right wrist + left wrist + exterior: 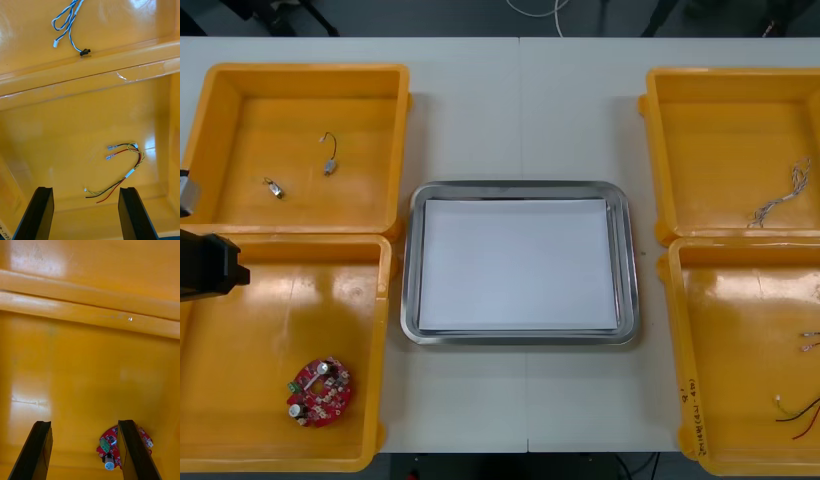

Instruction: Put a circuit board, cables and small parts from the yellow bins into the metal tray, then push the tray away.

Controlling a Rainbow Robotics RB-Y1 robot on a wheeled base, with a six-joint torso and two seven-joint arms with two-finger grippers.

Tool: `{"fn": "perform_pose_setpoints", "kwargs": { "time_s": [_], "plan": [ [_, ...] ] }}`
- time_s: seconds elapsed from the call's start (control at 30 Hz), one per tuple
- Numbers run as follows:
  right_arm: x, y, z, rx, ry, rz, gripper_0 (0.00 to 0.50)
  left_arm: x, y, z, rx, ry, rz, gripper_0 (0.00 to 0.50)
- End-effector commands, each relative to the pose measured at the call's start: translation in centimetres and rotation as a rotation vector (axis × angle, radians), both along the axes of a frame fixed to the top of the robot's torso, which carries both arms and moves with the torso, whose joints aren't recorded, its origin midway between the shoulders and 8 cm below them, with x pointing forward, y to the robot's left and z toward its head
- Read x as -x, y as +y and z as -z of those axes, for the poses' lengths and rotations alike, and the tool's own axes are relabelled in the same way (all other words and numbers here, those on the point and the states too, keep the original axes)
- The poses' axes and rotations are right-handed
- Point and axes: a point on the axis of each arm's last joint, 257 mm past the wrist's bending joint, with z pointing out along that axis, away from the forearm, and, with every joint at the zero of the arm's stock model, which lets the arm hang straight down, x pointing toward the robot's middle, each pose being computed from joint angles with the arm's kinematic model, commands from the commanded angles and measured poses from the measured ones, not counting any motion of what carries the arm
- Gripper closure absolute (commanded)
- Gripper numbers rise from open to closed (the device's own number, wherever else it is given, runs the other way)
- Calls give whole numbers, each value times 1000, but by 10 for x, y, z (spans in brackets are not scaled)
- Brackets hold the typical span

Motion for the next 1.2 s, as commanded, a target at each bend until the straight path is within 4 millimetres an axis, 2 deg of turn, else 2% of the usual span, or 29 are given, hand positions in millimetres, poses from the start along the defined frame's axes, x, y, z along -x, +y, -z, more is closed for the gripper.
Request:
{"fn": "perform_pose_setpoints", "kwargs": {
  "time_s": [0.03, 0.23, 0.7, 1.03, 1.2],
  "plan": [
    [2, -17, -13, 28, -29, 32, 0, 15, 3, 3, 52, -15, -128, 0],
    [3, -19, -8, 15, -36, 50, 0, 27, -6, 11, 102, -12, -197, 0],
    [44, -60, 15, -31, -25, 189, 0, 61, -22, 54, 185, 79, -305, 0],
    [53, -68, 27, -40, -16, 250, 0, 69, -34, 75, 230, 95, -363, 0],
    [51, -62, 34, -77, -26, 280, 0, 70, -40, 85, 243, 84, -380, 0]
  ]
}}
